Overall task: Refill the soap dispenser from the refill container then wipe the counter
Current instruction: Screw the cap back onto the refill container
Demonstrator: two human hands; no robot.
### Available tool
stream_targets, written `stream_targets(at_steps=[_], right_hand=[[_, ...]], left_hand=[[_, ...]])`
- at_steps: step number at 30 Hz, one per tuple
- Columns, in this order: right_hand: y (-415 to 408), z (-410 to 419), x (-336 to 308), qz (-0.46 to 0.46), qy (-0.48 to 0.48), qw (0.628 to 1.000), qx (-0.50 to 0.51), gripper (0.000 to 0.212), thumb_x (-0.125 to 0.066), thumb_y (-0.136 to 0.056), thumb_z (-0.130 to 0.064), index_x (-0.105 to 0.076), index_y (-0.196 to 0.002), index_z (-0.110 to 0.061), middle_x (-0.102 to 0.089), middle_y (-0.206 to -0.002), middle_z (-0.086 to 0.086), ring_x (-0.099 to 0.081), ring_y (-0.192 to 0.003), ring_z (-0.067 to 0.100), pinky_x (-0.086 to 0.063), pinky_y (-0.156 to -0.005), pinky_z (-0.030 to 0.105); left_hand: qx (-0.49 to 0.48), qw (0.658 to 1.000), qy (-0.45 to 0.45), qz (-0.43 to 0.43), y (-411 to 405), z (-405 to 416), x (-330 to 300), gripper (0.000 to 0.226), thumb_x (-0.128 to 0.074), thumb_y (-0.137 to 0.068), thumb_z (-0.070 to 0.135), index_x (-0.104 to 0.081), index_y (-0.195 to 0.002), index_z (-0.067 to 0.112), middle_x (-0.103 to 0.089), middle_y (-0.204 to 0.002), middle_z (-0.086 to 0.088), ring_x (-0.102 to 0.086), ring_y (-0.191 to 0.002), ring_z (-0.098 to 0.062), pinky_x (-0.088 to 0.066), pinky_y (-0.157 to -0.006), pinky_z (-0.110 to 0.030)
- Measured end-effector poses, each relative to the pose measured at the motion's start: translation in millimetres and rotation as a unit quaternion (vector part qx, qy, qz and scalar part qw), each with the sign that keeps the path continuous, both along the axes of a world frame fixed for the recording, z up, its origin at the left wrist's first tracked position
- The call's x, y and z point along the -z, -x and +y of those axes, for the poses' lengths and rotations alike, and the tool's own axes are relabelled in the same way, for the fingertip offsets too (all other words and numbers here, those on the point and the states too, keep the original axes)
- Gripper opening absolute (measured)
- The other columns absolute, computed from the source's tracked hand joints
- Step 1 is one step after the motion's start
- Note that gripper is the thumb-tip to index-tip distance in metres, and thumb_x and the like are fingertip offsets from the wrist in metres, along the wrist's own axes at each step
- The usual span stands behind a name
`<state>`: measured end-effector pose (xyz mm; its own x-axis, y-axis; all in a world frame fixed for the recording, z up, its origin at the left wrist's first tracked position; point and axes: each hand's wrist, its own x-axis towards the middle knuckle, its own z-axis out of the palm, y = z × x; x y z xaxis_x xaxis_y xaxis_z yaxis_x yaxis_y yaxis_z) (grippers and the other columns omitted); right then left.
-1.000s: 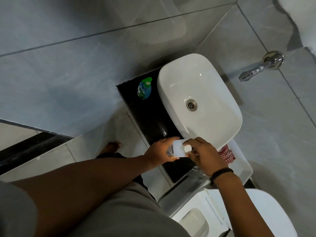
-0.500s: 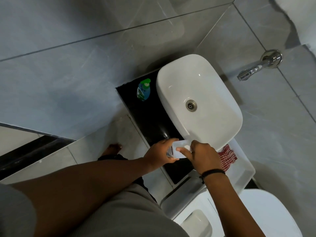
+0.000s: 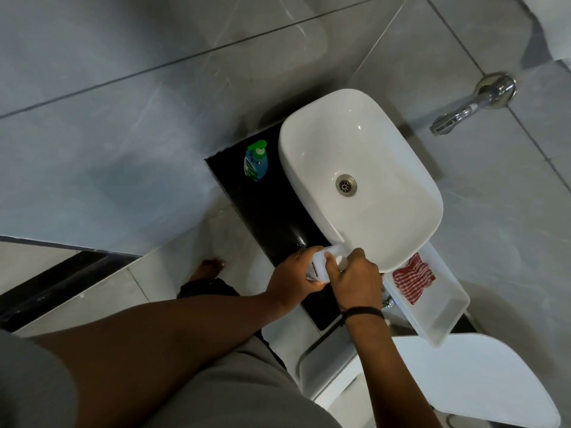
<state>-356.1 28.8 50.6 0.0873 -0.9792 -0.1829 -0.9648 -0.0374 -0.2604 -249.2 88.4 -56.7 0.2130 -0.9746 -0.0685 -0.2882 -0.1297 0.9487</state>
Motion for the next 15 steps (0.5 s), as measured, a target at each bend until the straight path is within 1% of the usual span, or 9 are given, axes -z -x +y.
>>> stream_targets(at_steps=[1,3,5,7,8,10,12,13,15], right_hand=[[-1,1,0,-0.003,0.004,1.0,0.009,0.045,-0.06,-0.094,-0.055,-0.044,-0.089,-0.013,-0.065,-0.077,0.011,-0.069,-0.075,0.037,-0.044,-0.06,0.031],[-1,6,2,0.012,0.003,1.0,0.01,0.049,-0.057,-0.094,-0.061,-0.045,-0.099,-0.014,-0.069,-0.084,0.013,-0.071,-0.079,0.037,-0.052,-0.063,0.036],[2,14,5,0.018,0.007,1.0,0.018,0.059,-0.057,-0.089,-0.07,-0.042,-0.113,-0.019,-0.07,-0.098,0.011,-0.071,-0.088,0.035,-0.056,-0.068,0.041],[4,32,10,-0.042,0.043,0.995,0.074,0.076,-0.062,-0.08,-0.078,-0.041,-0.126,-0.021,-0.065,-0.116,0.006,-0.065,-0.102,0.027,-0.056,-0.078,0.038],[2,44,15,-0.082,0.072,0.987,0.115,0.087,-0.065,-0.075,-0.08,-0.043,-0.132,-0.018,-0.06,-0.122,0.006,-0.06,-0.109,0.025,-0.053,-0.086,0.036],[-12,66,30,-0.162,0.093,0.955,0.23,0.105,-0.072,-0.066,-0.08,-0.043,-0.138,-0.01,-0.053,-0.126,0.007,-0.053,-0.115,0.024,-0.049,-0.098,0.035],[-36,76,48,-0.247,0.041,0.898,0.361,0.117,-0.086,-0.055,-0.07,-0.037,-0.144,-0.009,-0.049,-0.132,0.009,-0.051,-0.12,0.024,-0.05,-0.104,0.046],[-49,76,57,-0.275,0.015,0.87,0.41,0.123,-0.091,-0.051,-0.064,-0.033,-0.147,-0.012,-0.047,-0.138,0.009,-0.049,-0.127,0.024,-0.048,-0.108,0.048],[-70,70,71,-0.314,0.005,0.825,0.47,0.13,-0.096,-0.047,-0.06,-0.028,-0.151,-0.02,-0.042,-0.146,0.007,-0.042,-0.136,0.022,-0.041,-0.113,0.044]], left_hand=[[0.0,1.0,-0.012,0.004,1,0,-1,0.074,-0.068,-0.077,0.047,-0.063,-0.144,0.015,-0.072,-0.133,-0.002,-0.068,-0.123,-0.019,-0.061,-0.099,-0.038],[0.018,0.999,-0.038,0.006,1,0,0,0.084,-0.066,-0.076,0.055,-0.055,-0.151,0.018,-0.066,-0.142,-0.001,-0.063,-0.13,-0.018,-0.057,-0.105,-0.036],[0.071,0.995,-0.07,-0.015,-6,-1,7,0.1,-0.068,-0.076,0.064,-0.04,-0.161,0.019,-0.053,-0.157,-0.003,-0.049,-0.145,-0.02,-0.045,-0.119,-0.036],[0.134,0.983,-0.076,-0.098,-20,-4,19,0.117,-0.07,-0.074,0.071,-0.026,-0.167,0.015,-0.036,-0.169,-0.007,-0.029,-0.158,-0.025,-0.024,-0.131,-0.044],[0.162,0.972,-0.064,-0.158,-30,-7,24,0.121,-0.069,-0.074,0.073,-0.024,-0.167,0.011,-0.032,-0.171,-0.01,-0.024,-0.161,-0.029,-0.017,-0.133,-0.048],[0.209,0.941,-0.025,-0.267,-53,-14,30,0.113,-0.067,-0.081,0.072,-0.031,-0.164,0.004,-0.035,-0.169,-0.016,-0.027,-0.16,-0.037,-0.015,-0.133,-0.056],[0.255,0.901,0.002,-0.35,-74,-23,36,0.104,-0.054,-0.089,0.072,-0.035,-0.162,0.0,-0.038,-0.166,-0.022,-0.032,-0.157,-0.043,-0.017,-0.13,-0.059],[0.28,0.879,-0.006,-0.386,-83,-28,39,0.103,-0.044,-0.091,0.073,-0.031,-0.163,0.0,-0.034,-0.168,-0.024,-0.028,-0.158,-0.044,-0.015,-0.131,-0.058],[0.321,0.84,-0.031,-0.437,-96,-40,49,0.104,-0.029,-0.093,0.075,-0.016,-0.168,0.003,-0.017,-0.174,-0.023,-0.012,-0.163,-0.042,-0.006,-0.133,-0.055]])
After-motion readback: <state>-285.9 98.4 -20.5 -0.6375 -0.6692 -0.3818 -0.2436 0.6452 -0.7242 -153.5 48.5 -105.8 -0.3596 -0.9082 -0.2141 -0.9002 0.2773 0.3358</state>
